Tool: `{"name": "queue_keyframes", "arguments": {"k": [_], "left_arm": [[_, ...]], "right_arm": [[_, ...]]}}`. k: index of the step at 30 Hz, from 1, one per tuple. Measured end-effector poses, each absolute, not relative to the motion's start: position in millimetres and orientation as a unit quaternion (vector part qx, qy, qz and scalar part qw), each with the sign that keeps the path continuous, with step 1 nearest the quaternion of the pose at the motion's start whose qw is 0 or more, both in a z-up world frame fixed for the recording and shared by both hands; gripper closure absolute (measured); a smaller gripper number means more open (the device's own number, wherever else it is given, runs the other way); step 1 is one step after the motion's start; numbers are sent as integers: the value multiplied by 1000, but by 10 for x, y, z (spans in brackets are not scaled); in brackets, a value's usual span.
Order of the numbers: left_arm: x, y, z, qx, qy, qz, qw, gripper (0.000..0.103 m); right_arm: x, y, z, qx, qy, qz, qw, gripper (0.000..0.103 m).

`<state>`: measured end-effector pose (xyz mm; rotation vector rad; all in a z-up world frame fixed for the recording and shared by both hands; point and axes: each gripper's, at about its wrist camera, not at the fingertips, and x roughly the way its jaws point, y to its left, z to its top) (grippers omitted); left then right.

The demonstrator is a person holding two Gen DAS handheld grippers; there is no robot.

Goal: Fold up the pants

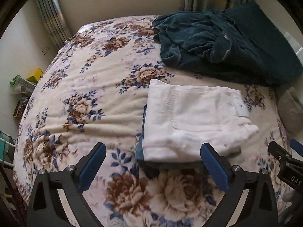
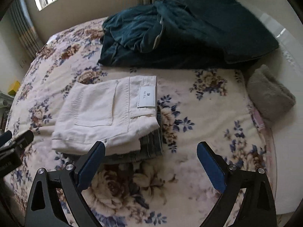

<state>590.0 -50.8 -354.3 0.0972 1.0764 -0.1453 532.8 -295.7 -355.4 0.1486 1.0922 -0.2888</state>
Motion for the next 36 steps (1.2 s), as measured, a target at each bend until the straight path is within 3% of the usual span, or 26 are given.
{"name": "queue_keyframes", "arguments": {"k": [22,36], "left_arm": [[3580,57,-1414,33,414,-85,906,1],[2395,210,-561,28,378,-90,921,1]], "right_arm": [[2526,-2066,-814,54,418,-126,898,4],[998,-1776,321,41,388,-96,916,4]]}}
